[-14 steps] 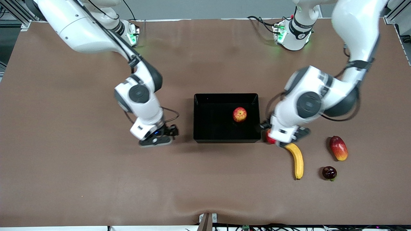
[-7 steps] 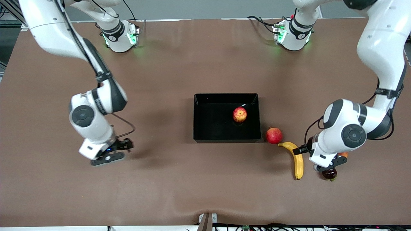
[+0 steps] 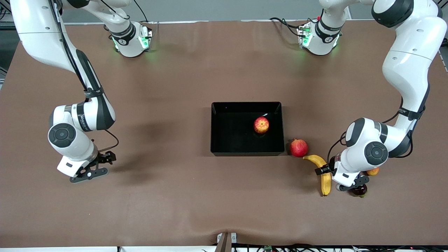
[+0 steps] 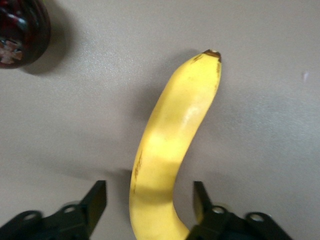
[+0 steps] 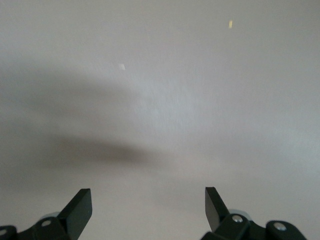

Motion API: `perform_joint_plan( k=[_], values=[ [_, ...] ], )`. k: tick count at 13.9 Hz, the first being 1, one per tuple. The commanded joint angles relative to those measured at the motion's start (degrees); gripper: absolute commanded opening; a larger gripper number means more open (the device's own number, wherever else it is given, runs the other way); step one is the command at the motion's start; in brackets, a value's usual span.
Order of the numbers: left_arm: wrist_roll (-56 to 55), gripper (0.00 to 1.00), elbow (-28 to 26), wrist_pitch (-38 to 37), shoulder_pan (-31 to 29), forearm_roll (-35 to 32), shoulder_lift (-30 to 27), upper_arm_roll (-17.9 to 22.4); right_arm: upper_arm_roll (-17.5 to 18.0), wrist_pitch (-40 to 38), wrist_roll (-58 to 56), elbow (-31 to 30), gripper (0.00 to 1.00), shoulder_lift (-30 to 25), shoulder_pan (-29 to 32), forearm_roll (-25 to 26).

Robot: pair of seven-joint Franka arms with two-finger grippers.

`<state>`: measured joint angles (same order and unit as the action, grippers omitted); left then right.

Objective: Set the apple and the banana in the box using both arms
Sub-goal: 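Grasp the banana with the left gripper while the right gripper withdraws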

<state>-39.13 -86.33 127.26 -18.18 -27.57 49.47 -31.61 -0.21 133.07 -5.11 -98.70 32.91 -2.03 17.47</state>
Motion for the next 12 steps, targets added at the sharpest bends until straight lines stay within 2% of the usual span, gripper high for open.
perform_joint_plan(
  k=[1, 2, 5, 8, 9, 12],
  values=[
    [3.60, 0.07, 0.11, 0.62, 0.07, -1.26, -0.60, -0.03, 0.03, -4.55, -1.57, -5.62, 1.00, -4.77, 0.45, -4.97],
    [4.84, 0.00, 0.11, 0.36, -0.28, -1.26, -0.69, -0.03, 0.12, -7.88, -1.75, -6.94, 1.00, -6.26, 0.80, -6.82],
    [5.29, 0.00, 0.11, -1.13, -0.45, -1.34, -2.35, -0.03, 0.03, -17.89, -1.83, -9.23, 1.00, -11.27, 0.98, -11.04],
    [6.52, 0.00, 0.29, -5.69, 0.16, -1.34, -7.87, -0.56, -0.06, -29.49, -1.92, -9.15, 1.00, -16.72, 0.98, -14.04],
    [6.52, 0.00, 0.29, -7.79, 0.42, -1.17, -9.90, -1.52, -0.06, -33.01, -1.92, -9.15, 1.00, -18.74, 0.89, -14.05],
    [4.08, 0.00, 0.29, -14.65, 0.60, -0.03, -13.17, -7.74, 0.03, -40.15, -1.84, -8.80, 1.00, -24.89, 0.63, -14.13]
  ],
)
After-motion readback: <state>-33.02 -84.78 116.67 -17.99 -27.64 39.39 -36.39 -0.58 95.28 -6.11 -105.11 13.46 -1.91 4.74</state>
